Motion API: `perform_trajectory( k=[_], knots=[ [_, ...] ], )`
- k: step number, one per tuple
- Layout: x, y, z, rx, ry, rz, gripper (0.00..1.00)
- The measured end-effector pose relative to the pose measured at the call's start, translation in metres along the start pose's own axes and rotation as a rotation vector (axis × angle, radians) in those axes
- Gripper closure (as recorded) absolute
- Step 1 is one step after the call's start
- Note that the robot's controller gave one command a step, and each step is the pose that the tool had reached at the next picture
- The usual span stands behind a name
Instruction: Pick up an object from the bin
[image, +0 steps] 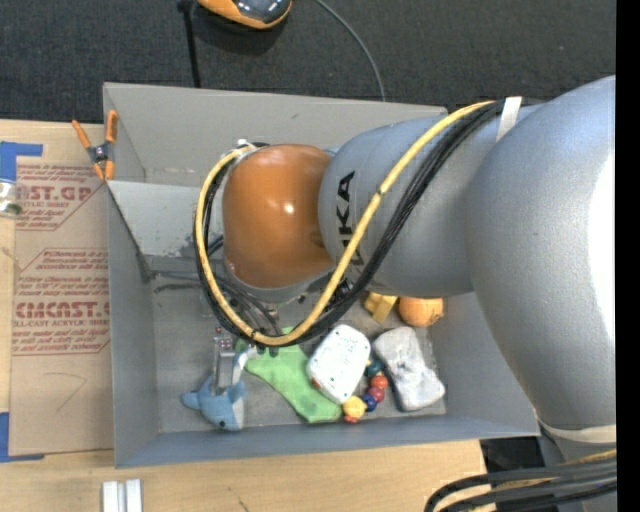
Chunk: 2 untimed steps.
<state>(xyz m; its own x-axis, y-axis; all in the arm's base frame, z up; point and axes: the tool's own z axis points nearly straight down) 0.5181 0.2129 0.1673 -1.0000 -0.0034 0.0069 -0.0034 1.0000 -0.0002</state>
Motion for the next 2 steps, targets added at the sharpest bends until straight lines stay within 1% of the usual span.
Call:
perform_trajectory(
  k=[1,2],
  knots=[
    [0.000,0.000,-0.002,0.000,-0.002,0.001,0.00],
    [0.003,0.000,0.011,-0.003,-0.013,-0.049,0.00]
  ],
)
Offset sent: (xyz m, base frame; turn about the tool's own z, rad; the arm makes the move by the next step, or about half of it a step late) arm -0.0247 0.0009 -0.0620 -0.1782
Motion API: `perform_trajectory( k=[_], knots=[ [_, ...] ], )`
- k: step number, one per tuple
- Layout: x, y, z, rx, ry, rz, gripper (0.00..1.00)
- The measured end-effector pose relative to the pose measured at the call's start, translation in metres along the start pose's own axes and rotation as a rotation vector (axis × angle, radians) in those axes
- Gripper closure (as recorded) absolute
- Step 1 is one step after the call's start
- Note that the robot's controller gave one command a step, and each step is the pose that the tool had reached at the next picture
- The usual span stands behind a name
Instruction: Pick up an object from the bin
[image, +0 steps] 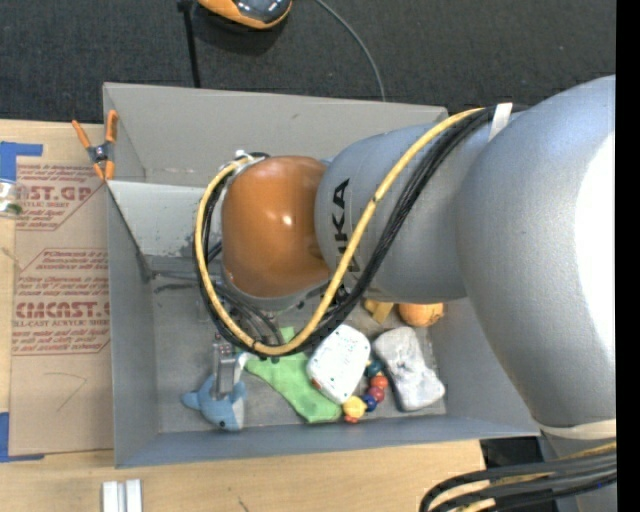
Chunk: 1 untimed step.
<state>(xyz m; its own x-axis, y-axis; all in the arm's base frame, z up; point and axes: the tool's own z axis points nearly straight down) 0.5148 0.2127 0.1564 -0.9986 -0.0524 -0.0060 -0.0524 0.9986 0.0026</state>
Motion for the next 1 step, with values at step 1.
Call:
perform_trajectory(
  k=[1],
  knots=[
    [0.0218,-0.0054,0.0606,0.000,0.005,-0.167,0.00]
  ],
)
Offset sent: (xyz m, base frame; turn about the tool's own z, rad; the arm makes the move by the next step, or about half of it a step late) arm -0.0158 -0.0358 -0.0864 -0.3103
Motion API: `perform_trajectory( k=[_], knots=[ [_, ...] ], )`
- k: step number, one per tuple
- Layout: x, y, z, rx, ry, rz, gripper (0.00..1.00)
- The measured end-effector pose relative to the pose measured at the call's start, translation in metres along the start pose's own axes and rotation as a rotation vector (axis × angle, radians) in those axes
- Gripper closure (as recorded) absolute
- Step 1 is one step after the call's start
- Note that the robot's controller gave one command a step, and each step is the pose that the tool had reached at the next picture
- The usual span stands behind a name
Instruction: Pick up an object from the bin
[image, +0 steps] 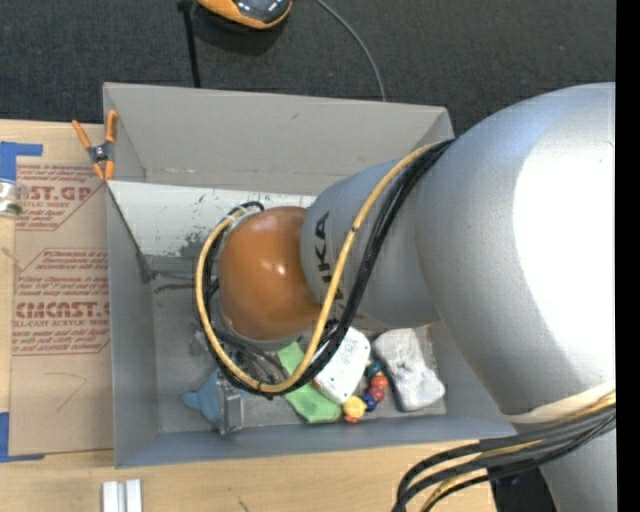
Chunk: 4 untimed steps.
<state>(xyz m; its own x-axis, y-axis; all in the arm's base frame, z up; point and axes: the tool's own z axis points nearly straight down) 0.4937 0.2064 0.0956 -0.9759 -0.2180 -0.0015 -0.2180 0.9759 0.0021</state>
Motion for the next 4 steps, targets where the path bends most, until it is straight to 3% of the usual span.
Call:
perform_trajectory(
  k=[1,2,3,4],
  knots=[
    [0.001,-0.029,0.025,-0.001,-0.004,-0.142,1.00],
    [0.001,-0.029,0.025,-0.001,-0.004,-0.142,1.00],
    [0.003,-0.034,-0.057,-0.002,-0.006,-0.206,1.00],
    [0.003,-0.034,-0.057,-0.002,-0.005,-0.206,1.00]
  ],
)
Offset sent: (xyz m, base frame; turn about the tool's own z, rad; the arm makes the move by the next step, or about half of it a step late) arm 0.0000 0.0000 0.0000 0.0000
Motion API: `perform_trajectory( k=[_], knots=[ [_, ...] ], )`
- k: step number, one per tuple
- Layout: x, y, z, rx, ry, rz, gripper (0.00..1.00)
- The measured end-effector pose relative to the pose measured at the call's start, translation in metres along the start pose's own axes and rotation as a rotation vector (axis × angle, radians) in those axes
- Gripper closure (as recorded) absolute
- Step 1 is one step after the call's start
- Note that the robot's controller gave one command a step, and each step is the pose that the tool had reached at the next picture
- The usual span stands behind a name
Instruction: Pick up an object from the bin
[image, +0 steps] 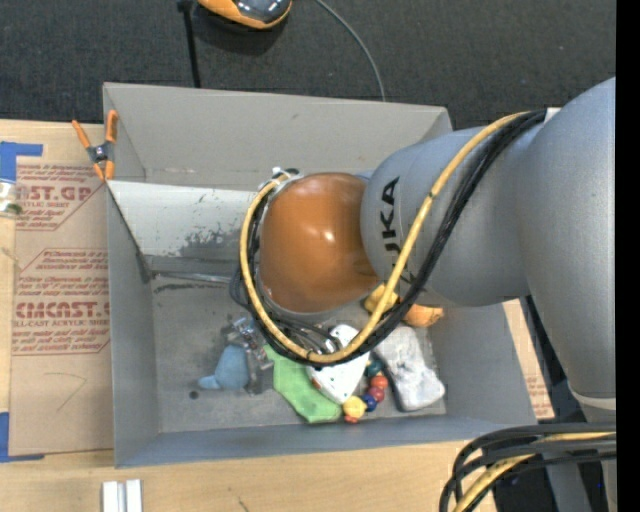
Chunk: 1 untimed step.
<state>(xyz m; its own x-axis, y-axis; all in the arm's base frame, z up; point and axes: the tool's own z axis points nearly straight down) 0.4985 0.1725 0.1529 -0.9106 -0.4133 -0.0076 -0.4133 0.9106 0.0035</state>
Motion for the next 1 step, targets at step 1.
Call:
perform_trajectory(
  k=[1],
  knots=[
    [-0.0047,0.0035,-0.1037,-0.001,-0.004,-0.030,1.00]
  ],
)
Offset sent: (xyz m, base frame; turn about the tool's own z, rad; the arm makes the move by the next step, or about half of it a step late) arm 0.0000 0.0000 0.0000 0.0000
